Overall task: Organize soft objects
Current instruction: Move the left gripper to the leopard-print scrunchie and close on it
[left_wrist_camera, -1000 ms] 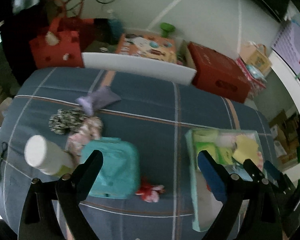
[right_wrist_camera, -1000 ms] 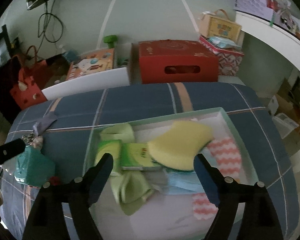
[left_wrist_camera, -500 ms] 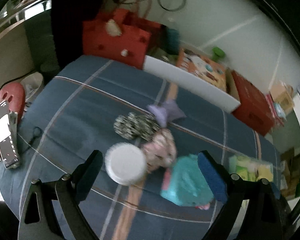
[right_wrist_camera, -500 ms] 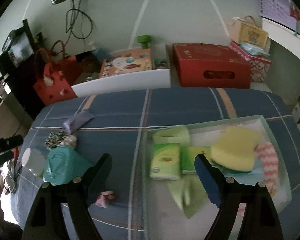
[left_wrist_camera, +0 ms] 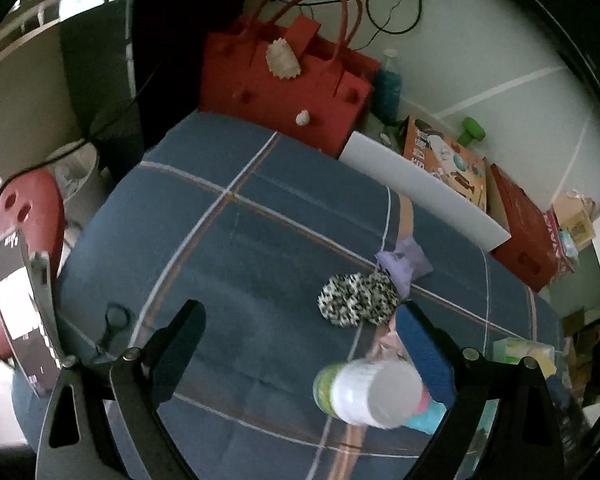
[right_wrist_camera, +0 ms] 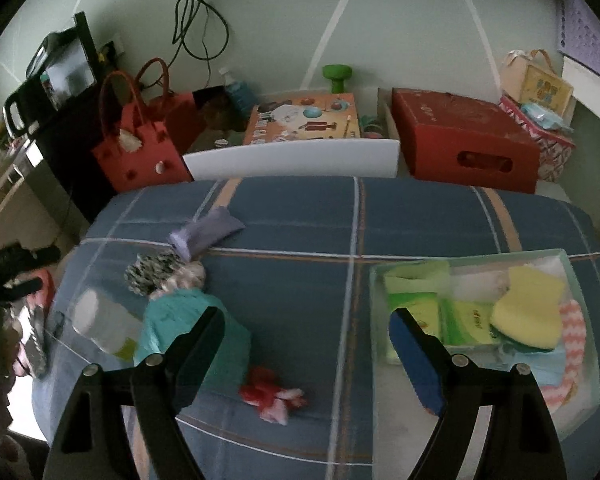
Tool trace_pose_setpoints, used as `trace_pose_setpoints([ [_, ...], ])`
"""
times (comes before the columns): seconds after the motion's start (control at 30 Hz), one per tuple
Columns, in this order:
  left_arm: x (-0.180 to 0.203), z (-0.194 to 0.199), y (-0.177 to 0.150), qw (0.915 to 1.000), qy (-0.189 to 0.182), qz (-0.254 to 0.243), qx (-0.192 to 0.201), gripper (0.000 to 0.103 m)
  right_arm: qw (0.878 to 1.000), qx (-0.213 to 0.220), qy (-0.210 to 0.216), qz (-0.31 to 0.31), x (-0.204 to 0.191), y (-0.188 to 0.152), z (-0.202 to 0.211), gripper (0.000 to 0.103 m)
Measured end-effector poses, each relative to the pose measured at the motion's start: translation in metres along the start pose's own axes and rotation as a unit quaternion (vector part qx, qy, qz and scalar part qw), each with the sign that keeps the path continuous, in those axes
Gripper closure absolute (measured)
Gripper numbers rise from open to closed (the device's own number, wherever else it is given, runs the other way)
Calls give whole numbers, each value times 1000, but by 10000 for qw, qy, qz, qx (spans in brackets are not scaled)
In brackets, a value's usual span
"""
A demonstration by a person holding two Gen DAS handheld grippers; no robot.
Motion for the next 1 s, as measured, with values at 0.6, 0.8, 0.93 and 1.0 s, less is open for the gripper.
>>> trace_pose_setpoints([
  [0.6, 30, -93, 7, 9877, -344, -998, -1157, 7, 9860, -1546, 616, 46, -54, 49, -96, 16],
  [0.8, 35, -125, -3, 9804, -699, -844, -1635, 8, 9795, -1853, 785, 25, -68, 49, -128, 16],
  [0.93, 43, -135, -13, 9741, -934, -902, -1850, 26, 9750, -1959, 1052, -42, -82, 51, -144, 16],
  [1.0, 45, -140, -17, 9724, -877, -985, -1924, 32, 9721, -2057, 1127, -21, -88, 49, -152, 16],
])
Point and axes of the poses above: each gripper's, at about its wrist camera, not at the fingertips, and z roughly against the way its jaws point, x to its right, y to its top, the point moved 9 cm from there along -z, roughly the way its jaws point
